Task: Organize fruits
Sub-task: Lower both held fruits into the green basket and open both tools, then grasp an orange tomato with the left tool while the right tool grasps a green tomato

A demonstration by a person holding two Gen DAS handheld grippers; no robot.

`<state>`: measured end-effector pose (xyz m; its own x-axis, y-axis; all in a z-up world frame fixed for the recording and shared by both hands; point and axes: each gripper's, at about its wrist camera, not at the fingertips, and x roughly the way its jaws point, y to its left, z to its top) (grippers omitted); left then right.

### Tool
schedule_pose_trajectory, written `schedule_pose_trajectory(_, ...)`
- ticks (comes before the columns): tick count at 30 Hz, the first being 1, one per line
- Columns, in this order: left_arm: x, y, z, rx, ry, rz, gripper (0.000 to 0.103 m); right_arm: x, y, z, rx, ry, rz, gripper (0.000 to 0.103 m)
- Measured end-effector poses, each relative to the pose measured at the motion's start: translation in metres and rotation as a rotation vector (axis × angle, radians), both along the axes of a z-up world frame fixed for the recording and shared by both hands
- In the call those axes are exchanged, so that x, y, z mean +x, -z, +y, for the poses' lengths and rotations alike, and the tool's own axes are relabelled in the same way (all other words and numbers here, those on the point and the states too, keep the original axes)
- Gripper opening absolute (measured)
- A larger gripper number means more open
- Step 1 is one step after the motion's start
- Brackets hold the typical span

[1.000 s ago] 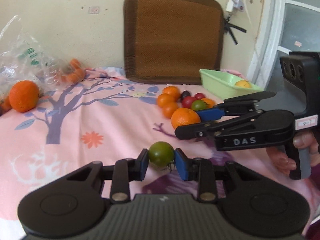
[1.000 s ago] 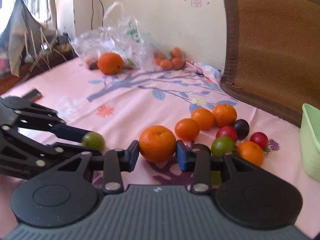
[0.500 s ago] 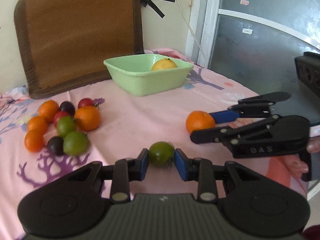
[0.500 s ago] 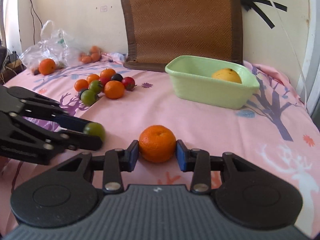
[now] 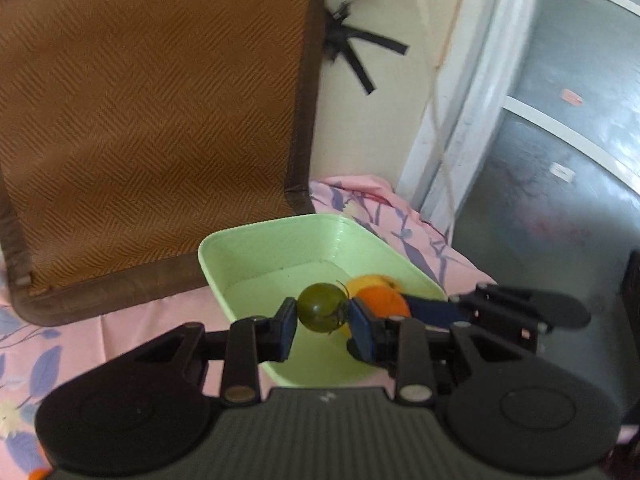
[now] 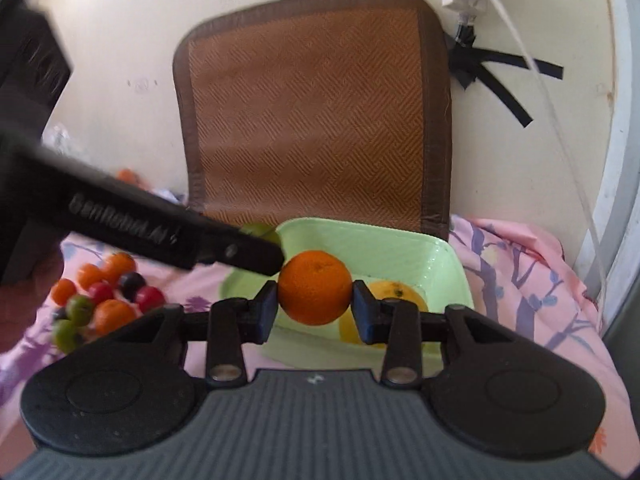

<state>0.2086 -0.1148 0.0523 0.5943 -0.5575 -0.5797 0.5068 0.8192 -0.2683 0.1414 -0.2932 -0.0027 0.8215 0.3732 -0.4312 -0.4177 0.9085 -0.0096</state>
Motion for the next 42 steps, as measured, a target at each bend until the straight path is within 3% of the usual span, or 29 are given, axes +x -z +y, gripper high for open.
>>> schedule_pose_trajectory(7, 0.027, 0.018, 0.0, 0.023, -0.003, 0.07, 0.035, 0.004, 0.009, 0.007, -0.05, -0.007, -0.029, 0.046)
schedule_pose_trajectory(11, 0.021, 0.006, 0.011, 0.02, -0.002, 0.059, 0.037, 0.001, 0.008, 0.008, -0.058, -0.008, -0.038, 0.046)
schedule_pose_trajectory(16, -0.024, -0.046, 0.078, -0.087, -0.074, -0.053, 0.037, -0.023, -0.016, -0.003, 0.011, 0.012, -0.083, 0.045)
schedule_pose_trajectory(19, -0.068, -0.057, 0.124, -0.073, -0.158, -0.107, 0.037, -0.043, -0.025, -0.005, 0.106, -0.027, -0.054, 0.04)
schedule_pose_trajectory(23, -0.117, -0.031, 0.162, -0.005, -0.239, -0.092, 0.037, -0.059, -0.014, 0.021, 0.168, -0.144, 0.059, 0.036)
schedule_pose_trajectory(26, -0.137, -0.003, 0.178, -0.013, -0.246, -0.028, 0.037, -0.068, -0.001, 0.052, 0.17, -0.227, 0.148, 0.032)
schedule_pose_trajectory(28, -0.144, 0.014, 0.185, -0.04, -0.25, 0.01, 0.037, -0.076, 0.004, 0.074, 0.123, -0.258, 0.157, 0.032)
schedule_pose_trajectory(33, -0.142, 0.034, 0.205, -0.079, -0.264, 0.037, 0.037, -0.079, 0.009, 0.119, 0.061, -0.295, 0.177, 0.032)
schedule_pose_trajectory(42, -0.103, 0.06, 0.194, -0.087, -0.233, 0.094, 0.042, -0.077, 0.025, 0.152, -0.085, -0.266, 0.143, 0.039)
